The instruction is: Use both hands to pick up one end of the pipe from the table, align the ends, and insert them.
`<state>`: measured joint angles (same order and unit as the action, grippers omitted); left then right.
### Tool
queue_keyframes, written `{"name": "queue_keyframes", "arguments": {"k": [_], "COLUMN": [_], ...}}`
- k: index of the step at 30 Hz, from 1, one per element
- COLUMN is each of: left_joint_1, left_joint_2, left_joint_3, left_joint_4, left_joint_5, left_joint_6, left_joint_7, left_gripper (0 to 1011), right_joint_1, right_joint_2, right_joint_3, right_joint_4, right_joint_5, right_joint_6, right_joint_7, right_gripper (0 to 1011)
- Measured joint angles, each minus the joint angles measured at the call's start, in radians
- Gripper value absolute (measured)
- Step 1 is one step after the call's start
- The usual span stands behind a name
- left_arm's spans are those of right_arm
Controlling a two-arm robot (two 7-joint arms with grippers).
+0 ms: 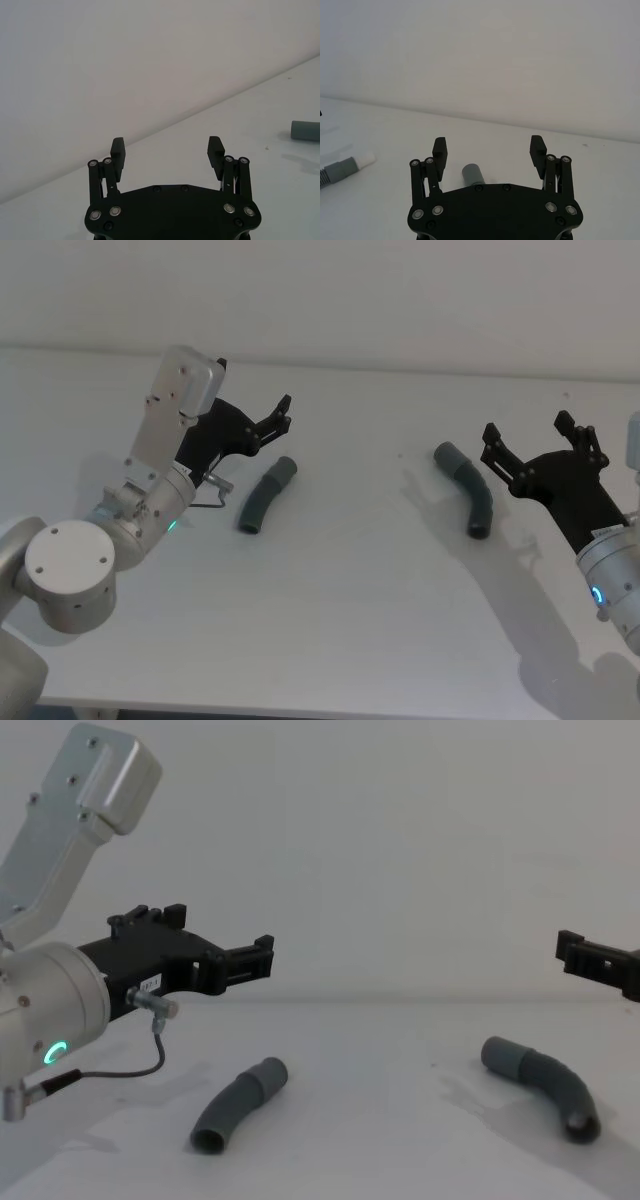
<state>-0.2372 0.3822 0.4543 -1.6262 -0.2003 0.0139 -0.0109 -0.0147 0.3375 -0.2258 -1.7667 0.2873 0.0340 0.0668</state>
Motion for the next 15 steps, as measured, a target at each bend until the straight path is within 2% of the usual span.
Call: {"name": "queue_keyframes", "arguments": {"k": [15], "left_joint_1": [0.0], "left_joint_2": [0.0], "left_joint_3": [0.0], "left_joint_4": [0.0], "left_joint_5": [0.0], "left_joint_6": [0.0], "left_joint_7": [0.0], "left_gripper": [1001], "right_joint_1": [0.0], "right_joint_2": [0.0], "right_joint_3": [0.0], "right_joint_4": [0.0], "right_joint_5": [0.0], "right_joint_6": [0.0], "right_joint_7": [0.0], "right_gripper": [1004]}}
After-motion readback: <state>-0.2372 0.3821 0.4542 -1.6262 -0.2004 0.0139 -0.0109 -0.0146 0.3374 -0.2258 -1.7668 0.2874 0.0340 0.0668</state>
